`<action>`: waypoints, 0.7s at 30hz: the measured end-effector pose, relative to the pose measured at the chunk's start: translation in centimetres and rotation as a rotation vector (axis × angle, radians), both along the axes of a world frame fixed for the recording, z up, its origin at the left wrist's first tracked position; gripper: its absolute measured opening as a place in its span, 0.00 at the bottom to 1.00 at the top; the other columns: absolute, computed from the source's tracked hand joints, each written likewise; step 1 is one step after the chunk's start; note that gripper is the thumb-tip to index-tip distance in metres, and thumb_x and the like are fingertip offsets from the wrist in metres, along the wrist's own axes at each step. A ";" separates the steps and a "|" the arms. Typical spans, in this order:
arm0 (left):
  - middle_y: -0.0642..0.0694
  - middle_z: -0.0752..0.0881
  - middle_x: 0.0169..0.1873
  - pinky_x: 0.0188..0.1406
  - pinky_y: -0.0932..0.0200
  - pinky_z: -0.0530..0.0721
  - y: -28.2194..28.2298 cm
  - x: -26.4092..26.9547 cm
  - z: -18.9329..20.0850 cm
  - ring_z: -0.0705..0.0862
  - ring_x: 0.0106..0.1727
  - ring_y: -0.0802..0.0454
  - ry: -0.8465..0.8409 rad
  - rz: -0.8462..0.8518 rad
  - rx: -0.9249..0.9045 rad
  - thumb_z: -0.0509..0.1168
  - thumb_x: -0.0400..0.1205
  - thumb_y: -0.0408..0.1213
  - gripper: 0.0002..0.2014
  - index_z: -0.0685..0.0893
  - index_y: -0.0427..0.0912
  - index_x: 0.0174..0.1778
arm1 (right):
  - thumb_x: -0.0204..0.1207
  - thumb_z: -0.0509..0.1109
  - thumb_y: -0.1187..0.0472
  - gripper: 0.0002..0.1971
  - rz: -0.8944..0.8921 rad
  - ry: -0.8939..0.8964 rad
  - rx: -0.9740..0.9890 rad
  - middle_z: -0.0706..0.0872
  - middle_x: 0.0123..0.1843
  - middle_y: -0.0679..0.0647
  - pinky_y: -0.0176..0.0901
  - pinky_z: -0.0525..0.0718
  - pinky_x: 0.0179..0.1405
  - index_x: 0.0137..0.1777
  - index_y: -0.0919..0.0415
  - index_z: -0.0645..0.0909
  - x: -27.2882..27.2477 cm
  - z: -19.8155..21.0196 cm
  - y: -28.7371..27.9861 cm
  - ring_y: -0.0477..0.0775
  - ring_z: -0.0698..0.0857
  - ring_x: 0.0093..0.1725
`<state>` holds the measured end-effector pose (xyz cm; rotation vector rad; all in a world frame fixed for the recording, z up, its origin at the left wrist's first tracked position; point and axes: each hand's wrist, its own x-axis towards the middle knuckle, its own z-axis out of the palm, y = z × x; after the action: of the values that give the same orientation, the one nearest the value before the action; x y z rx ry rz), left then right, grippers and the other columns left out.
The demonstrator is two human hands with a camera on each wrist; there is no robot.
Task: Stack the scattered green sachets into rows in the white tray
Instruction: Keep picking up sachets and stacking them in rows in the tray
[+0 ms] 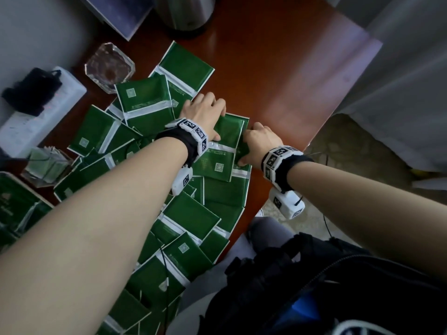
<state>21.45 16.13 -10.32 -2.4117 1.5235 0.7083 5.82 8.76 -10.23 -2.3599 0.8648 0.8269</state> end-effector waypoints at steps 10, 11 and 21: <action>0.49 0.84 0.55 0.62 0.42 0.72 -1.1 0.7 2.0 0.82 0.59 0.42 0.039 0.226 0.023 0.81 0.71 0.48 0.27 0.72 0.49 0.56 | 0.75 0.76 0.56 0.18 0.047 -0.022 -0.001 0.86 0.57 0.58 0.45 0.81 0.41 0.64 0.58 0.82 0.4 0.8 -6.5 0.59 0.83 0.50; 0.48 0.84 0.57 0.62 0.42 0.74 -1.4 0.8 2.1 0.82 0.59 0.41 0.044 0.242 0.051 0.80 0.71 0.48 0.28 0.73 0.49 0.59 | 0.74 0.77 0.57 0.18 0.046 -0.013 -0.004 0.87 0.57 0.59 0.45 0.80 0.40 0.63 0.59 0.82 0.5 0.9 -7.9 0.59 0.83 0.49; 0.42 0.82 0.69 0.61 0.45 0.83 -8.1 -0.8 2.8 0.82 0.65 0.37 0.063 0.416 0.249 0.76 0.77 0.48 0.31 0.75 0.47 0.75 | 0.74 0.78 0.57 0.21 0.131 0.004 -0.009 0.85 0.58 0.63 0.43 0.79 0.43 0.66 0.62 0.82 2.9 1.7 -23.1 0.60 0.81 0.47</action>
<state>20.61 8.02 -7.55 -2.5471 0.8875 0.9931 8.74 -14.29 -8.55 -2.4439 0.7231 0.8812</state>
